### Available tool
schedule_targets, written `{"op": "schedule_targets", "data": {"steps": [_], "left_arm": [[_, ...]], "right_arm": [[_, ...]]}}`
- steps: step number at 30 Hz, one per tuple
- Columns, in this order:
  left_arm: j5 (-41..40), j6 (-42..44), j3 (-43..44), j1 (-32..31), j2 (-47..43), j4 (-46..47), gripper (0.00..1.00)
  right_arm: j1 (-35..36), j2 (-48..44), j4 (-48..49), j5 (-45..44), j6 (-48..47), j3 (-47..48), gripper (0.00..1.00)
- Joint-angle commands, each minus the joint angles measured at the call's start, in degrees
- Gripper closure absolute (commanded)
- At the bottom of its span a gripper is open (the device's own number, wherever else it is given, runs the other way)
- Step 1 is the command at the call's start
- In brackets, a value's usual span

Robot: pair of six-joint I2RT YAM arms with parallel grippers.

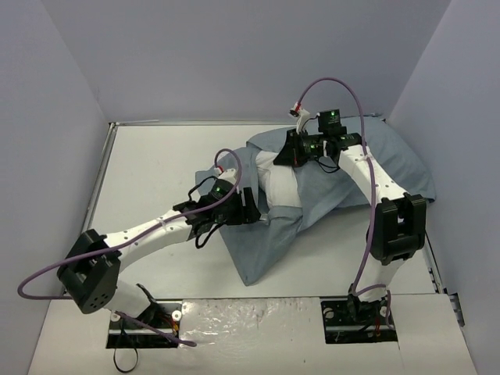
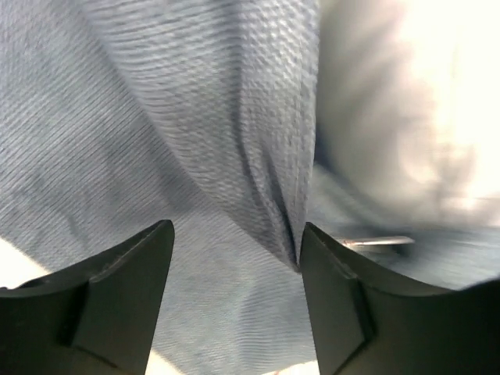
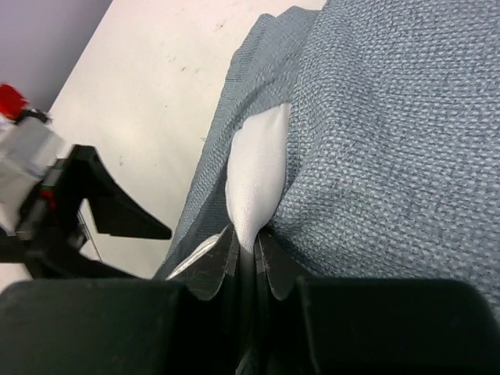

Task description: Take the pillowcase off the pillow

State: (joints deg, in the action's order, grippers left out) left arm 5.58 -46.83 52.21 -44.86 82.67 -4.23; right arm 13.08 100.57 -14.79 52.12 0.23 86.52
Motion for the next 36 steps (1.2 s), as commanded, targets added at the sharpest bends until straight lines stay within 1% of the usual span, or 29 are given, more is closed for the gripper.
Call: {"op": "schedule_targets", "data": {"steps": [1,2,5,8,11,15,16,17,20,24,28,29,32,33,36], "left_arm": [[0.2,0.0,4.3,-0.4,-5.1,-2.0,0.36],[0.2,-0.2,5.2,-0.4,-6.5,-1.9,0.33],[0.6,-0.8,6.3,-0.4,-8.7,-1.9,0.32],[0.7,-3.9,6.9,-0.9,-10.6,-1.9,0.30],[-2.7,-9.6,7.9,-3.1,-11.1,-2.9,0.29],[-5.0,-14.6,8.6,-5.6,-8.2,-3.4,0.28],[-7.1,-15.2,8.8,-6.1,-6.6,-3.4,0.28],[-7.5,-15.7,8.9,-6.7,-5.7,-3.1,0.28],[-7.4,-15.1,9.4,-7.3,-2.5,-1.1,0.28],[-6.0,-10.8,10.6,-7.5,0.8,-1.1,0.30],[-5.6,-8.1,11.0,-8.0,2.5,-2.7,0.38],[-3.9,-7.4,10.9,-8.2,2.8,-2.7,0.44],[-2.5,-6.2,9.9,-9.2,2.9,-2.2,0.54],[-1.2,-5.9,9.2,-9.5,2.9,-1.8,0.61],[0.6,-4.0,8.3,-10.9,2.8,-1.4,0.67]], "right_arm": [[1.2,-3.7,6.7,-1.2,0.9,-1.6,1.00],[1.2,-3.8,7.0,-1.3,0.9,-2.1,1.00],[1.3,-3.9,7.1,-1.6,0.7,-3.1,1.00],[1.3,-3.9,7.1,-1.8,0.6,-3.5,1.00],[1.6,-4.1,7.5,-2.5,0.6,-3.7,1.00],[2.2,-4.0,8.1,-3.5,1.2,-4.3,1.00],[2.3,-4.0,8.3,-3.6,1.5,-4.3,1.00],[2.3,-4.0,8.4,-3.7,1.6,-4.3,1.00],[2.1,-4.2,8.3,-3.9,1.9,-3.8,1.00],[2.0,-4.3,8.4,-3.6,2.1,-3.6,1.00],[1.8,-4.3,8.3,-3.3,2.2,-3.4,1.00],[1.7,-4.2,8.3,-3.3,2.3,-3.4,1.00],[1.4,-3.8,8.3,-3.3,2.5,-2.8,1.00],[1.3,-3.7,8.3,-3.3,2.5,-2.7,1.00],[0.9,-3.2,8.4,-3.5,2.8,-1.9,1.00]]}}
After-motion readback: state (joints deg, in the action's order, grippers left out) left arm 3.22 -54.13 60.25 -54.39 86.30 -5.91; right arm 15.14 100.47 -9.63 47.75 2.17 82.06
